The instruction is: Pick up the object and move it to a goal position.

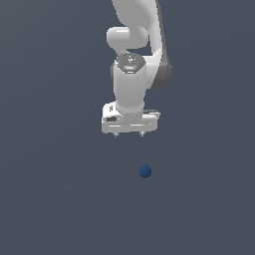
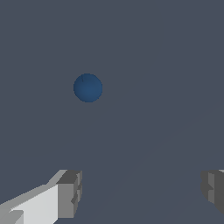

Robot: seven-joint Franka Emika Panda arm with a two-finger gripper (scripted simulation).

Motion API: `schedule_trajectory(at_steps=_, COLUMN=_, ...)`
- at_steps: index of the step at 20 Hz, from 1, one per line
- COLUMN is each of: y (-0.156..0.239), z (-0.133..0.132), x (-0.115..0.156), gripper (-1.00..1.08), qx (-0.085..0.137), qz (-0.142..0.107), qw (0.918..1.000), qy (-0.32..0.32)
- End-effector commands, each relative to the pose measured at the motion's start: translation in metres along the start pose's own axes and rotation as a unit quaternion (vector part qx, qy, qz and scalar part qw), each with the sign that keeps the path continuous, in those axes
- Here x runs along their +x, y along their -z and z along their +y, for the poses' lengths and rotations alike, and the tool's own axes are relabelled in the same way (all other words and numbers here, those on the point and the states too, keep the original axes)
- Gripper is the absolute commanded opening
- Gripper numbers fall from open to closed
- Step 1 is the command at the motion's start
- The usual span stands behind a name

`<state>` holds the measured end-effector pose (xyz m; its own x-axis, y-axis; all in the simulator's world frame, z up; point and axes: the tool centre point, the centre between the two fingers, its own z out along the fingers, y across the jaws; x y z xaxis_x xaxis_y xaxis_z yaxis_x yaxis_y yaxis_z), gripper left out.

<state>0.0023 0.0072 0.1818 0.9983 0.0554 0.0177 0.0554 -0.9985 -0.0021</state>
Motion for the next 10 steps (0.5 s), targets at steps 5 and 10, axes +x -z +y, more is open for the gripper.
schedule_trajectory(at_steps=5, y=-0.004, z=-0.001, x=-0.003, gripper=1.00, qx=0.000, qz=-0.006, qw=1.0000, qy=-0.003)
schedule_trajectory(at_steps=10, y=-0.011, z=-0.002, x=-0.009, gripper=1.00, qx=-0.001, qz=-0.018, qw=0.9998, qy=-0.009)
